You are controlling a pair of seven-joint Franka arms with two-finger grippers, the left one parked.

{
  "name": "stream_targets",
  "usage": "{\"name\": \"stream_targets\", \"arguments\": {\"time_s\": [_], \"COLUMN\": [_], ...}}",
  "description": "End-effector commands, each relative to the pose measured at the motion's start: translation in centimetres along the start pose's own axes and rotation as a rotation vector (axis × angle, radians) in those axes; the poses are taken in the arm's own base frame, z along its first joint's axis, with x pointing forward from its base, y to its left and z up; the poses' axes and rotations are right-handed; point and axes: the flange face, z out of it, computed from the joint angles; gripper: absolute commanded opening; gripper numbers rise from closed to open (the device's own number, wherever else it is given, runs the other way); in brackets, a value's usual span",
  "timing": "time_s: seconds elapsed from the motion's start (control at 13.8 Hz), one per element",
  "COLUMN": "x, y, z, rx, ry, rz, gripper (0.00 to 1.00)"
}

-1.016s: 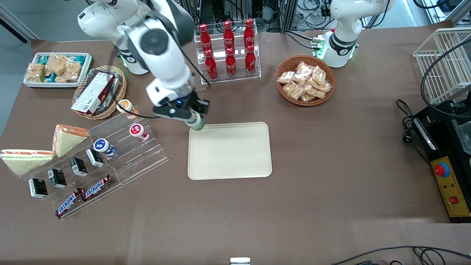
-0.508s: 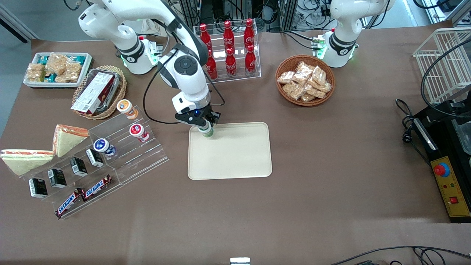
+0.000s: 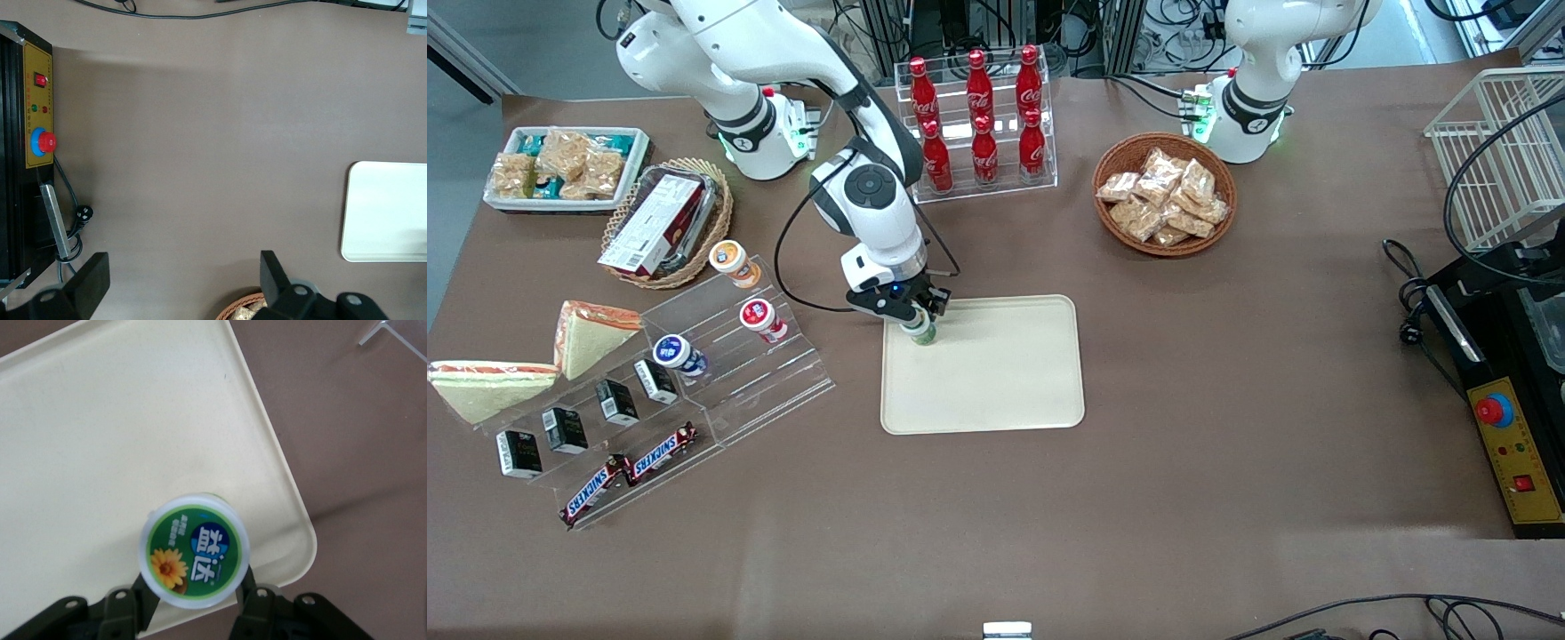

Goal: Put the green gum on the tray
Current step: 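Carry the green-label bottle over the cream tray's corner, then lower the bottle onto the tray and open the right gripper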

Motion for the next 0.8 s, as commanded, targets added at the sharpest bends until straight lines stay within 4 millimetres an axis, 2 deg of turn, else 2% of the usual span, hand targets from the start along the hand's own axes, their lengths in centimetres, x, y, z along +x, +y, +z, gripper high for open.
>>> {"name": "stream_targets", "arguments": {"time_s": [0.0, 0.07, 0.15, 0.29, 0.51, 0.73], "x": [1.4, 1.4, 1.4, 1.9, 2.2, 3.3], "y": [0.4, 0.4, 0.4, 0.6, 0.2, -1.6], "z": [0.6, 0.6, 0.7, 1.0, 0.0, -3.4], "rx": [0.005, 0.007, 0.005, 0.000, 0.017, 0.033], "ry": [0.030, 0.031, 0.031, 0.034, 0.042, 0.050], "rz": [0.010, 0.010, 0.013, 0.025, 0.025, 0.025], "gripper": [0.43, 0.57, 1.00, 1.00, 1.00, 1.00]}}
